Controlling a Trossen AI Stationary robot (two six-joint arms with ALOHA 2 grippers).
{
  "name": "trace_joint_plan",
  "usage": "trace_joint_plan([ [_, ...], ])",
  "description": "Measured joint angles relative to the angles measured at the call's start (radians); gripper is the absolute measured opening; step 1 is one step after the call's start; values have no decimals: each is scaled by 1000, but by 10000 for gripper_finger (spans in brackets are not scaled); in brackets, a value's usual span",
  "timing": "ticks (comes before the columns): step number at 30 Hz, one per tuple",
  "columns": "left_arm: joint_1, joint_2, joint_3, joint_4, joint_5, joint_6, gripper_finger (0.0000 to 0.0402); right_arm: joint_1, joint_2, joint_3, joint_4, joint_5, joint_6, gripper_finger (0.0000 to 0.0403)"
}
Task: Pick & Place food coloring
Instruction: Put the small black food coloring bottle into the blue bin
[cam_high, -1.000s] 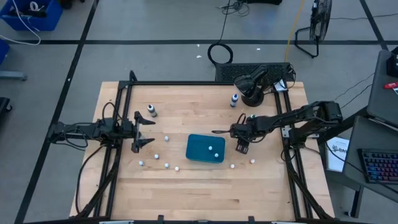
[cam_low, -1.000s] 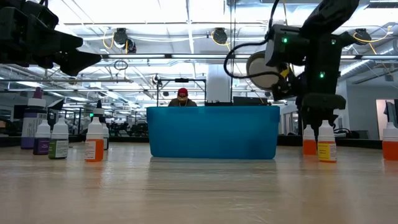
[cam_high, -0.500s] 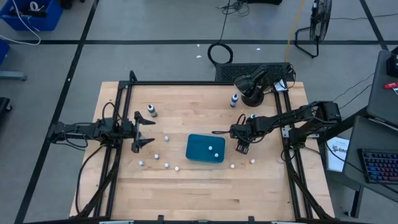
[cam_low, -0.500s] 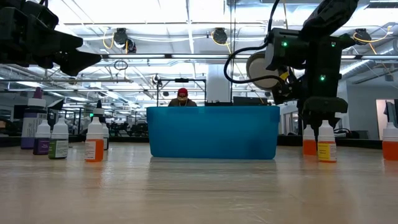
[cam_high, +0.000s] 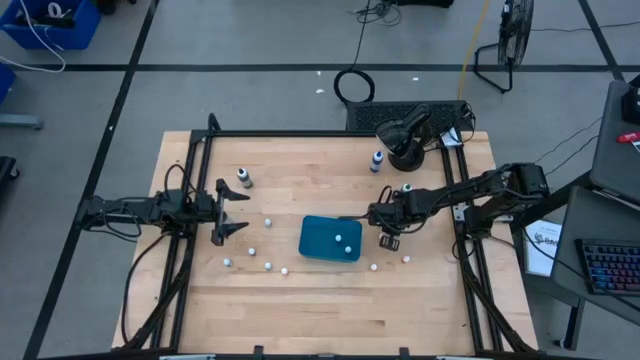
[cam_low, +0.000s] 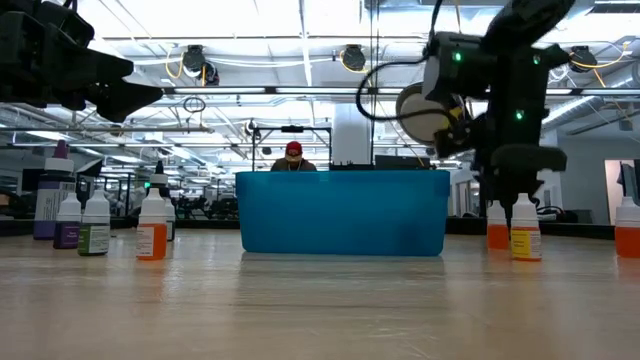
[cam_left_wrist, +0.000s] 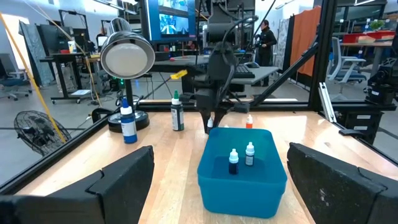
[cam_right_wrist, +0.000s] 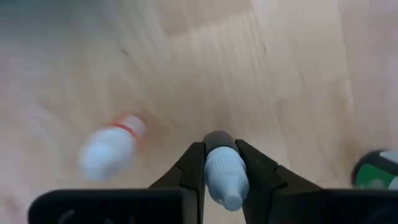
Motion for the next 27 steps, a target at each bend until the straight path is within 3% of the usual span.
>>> trace_joint_plan([
  [9, 0, 0, 0, 0, 0, 0, 365, 71, 0, 330, -320, 133, -2, 51],
  [17, 0, 0, 0, 0, 0, 0, 365, 110, 28, 653, -371, 162, -78, 51],
  [21, 0, 0, 0, 0, 0, 0, 365, 117, 115, 796, -445, 161, -114, 51],
  [27, 0, 0, 0, 0, 0, 0, 365, 115, 351, 1035, -653, 113, -182, 51],
])
